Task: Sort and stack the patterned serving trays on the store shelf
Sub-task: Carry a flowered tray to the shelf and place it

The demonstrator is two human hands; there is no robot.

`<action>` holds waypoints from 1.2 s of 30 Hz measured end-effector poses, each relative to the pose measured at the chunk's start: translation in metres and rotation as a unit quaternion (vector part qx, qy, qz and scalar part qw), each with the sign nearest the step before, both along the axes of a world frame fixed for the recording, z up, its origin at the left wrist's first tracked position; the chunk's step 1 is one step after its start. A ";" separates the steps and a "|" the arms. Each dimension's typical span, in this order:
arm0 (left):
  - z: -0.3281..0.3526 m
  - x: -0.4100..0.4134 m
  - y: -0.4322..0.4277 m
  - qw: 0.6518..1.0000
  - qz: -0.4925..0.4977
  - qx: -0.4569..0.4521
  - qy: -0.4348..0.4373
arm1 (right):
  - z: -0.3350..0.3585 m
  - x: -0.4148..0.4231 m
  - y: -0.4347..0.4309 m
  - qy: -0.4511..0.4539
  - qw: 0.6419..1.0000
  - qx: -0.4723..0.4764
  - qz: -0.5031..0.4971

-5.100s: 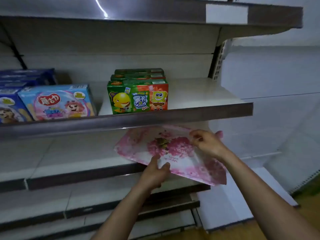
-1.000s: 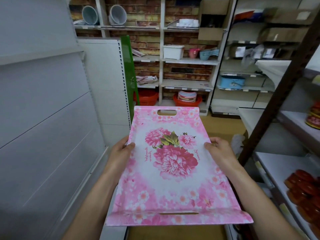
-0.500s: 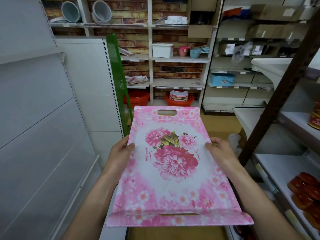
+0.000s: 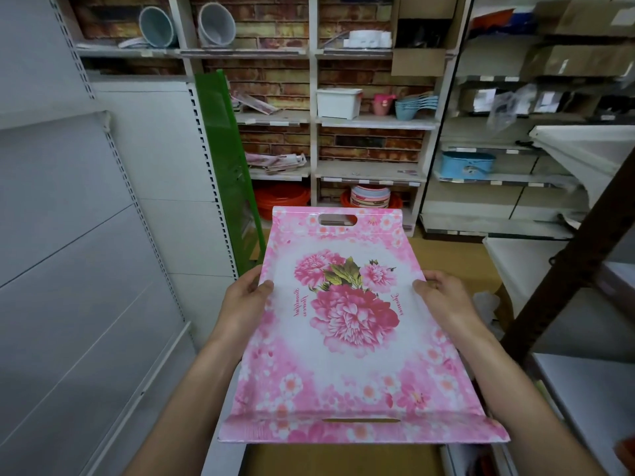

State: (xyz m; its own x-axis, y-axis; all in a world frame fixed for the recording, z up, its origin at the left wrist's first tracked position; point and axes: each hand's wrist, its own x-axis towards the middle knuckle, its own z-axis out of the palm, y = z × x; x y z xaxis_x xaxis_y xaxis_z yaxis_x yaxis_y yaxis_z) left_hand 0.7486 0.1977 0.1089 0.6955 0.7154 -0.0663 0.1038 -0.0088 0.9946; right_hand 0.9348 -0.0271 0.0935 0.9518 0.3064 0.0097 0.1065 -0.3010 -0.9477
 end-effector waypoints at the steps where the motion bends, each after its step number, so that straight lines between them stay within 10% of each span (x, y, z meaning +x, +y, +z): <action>1: 0.000 0.008 -0.001 1.000 0.003 -0.001 -0.005 | 0.002 0.010 0.001 -0.001 1.000 0.001 0.003; 36: -0.010 0.349 0.200 0.999 -0.026 -0.031 0.018 | -0.014 0.333 0.175 0.007 0.998 -0.042 -0.050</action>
